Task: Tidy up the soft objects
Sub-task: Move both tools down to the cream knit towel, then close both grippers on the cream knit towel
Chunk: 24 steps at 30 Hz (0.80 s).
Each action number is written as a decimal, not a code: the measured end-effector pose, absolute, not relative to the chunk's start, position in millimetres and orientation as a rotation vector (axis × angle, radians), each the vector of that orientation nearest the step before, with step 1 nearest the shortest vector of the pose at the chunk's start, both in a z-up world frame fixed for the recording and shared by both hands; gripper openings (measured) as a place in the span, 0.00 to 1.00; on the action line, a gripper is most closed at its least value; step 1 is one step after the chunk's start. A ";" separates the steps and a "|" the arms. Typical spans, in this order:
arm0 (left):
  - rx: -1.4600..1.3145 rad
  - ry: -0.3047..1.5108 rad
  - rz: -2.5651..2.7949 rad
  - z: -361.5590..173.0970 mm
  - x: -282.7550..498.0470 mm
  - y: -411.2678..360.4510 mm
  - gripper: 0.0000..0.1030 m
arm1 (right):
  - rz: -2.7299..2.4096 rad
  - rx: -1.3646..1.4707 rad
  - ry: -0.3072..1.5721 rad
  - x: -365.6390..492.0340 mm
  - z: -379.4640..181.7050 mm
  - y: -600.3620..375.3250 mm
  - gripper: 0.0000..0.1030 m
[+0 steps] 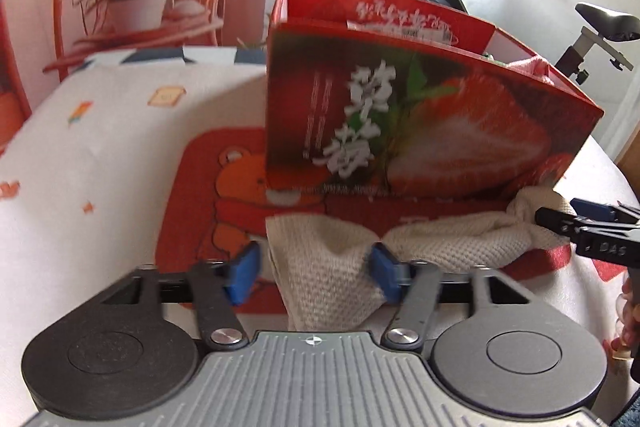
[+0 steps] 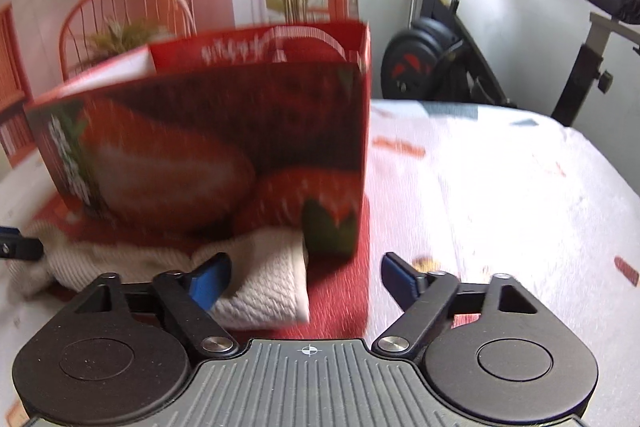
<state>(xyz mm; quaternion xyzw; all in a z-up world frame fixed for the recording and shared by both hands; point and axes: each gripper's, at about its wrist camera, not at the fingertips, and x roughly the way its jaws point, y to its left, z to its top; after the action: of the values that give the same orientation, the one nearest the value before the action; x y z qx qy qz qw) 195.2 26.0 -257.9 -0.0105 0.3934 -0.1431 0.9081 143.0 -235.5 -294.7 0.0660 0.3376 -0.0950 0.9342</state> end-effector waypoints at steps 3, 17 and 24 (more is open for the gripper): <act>-0.030 0.813 -0.324 -262.5 191.7 26.5 0.44 | -0.169 0.133 0.706 143.2 -301.2 -234.4 0.69; -0.072 0.791 -0.301 -270.7 181.5 28.2 0.44 | -0.134 0.128 0.715 145.4 -304.9 -237.2 0.64; -0.050 0.781 -0.293 -271.1 176.1 24.5 0.43 | -0.073 0.056 0.691 139.8 -301.9 -222.8 0.36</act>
<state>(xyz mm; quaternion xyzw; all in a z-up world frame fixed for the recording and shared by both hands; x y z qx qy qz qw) 176.1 24.5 -271.1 -0.0241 0.3792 -0.1423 0.9140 139.8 -222.8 -301.9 0.0273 0.3385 -0.0357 0.9399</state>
